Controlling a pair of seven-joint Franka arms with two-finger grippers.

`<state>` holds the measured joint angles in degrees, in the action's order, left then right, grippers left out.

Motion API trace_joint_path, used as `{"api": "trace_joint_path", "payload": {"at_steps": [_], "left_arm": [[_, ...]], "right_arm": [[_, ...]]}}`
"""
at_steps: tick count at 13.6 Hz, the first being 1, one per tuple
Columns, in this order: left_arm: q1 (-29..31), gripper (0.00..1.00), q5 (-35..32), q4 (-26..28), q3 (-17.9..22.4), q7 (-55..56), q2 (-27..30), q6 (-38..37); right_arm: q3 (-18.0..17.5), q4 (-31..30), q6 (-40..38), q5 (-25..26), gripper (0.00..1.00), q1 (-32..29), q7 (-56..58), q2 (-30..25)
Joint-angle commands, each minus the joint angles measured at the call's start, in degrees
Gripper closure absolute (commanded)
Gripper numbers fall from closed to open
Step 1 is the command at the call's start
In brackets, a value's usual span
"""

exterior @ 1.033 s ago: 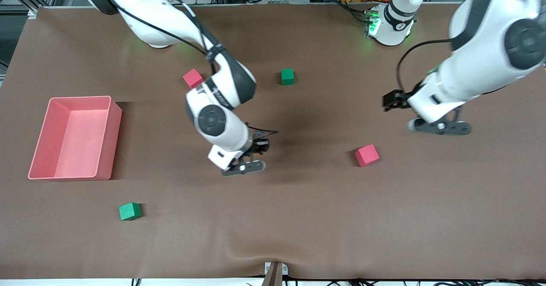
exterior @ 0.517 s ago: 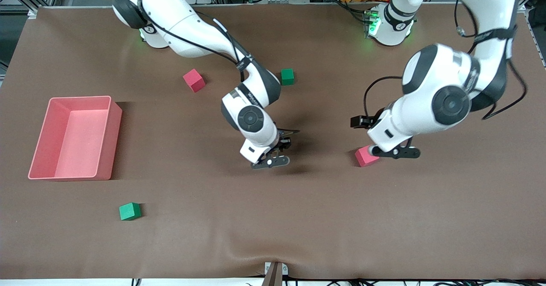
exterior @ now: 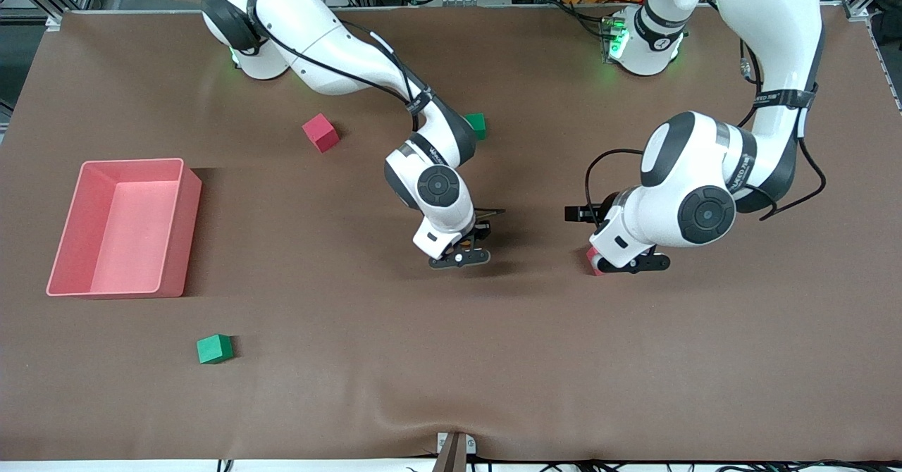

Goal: Place and upright button with both arms
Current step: 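Set the button on the table while the left gripper moves above it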

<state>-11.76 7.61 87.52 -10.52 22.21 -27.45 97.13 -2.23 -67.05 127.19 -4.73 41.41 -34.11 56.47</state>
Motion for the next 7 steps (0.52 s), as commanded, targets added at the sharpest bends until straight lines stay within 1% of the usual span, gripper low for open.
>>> {"api": "trace_joint_path", "payload": {"at_steps": [1,3,5,7], "left_arm": [[-0.3,0.00,0.6,-0.2,0.1,0.7,-0.7,-0.6],[-1.1,0.00,0.6,-0.8,0.1,0.8,-1.8,-0.4],[-2.4,0.00,0.6,-1.5,0.1,0.9,-3.5,-0.1],[-4.5,0.00,0.6,-4.4,0.1,1.5,-6.0,0.3]], "right_arm": [[0.5,2.3,-0.7,1.5,0.00,-0.4,-1.7,0.2],[0.4,2.6,-1.1,1.2,0.00,-1.8,-1.7,-1.2],[0.4,2.6,-2.2,1.0,0.00,-4.0,-1.6,-3.8],[0.5,2.7,-2.8,1.0,0.00,-7.2,-1.3,-5.7]]}}
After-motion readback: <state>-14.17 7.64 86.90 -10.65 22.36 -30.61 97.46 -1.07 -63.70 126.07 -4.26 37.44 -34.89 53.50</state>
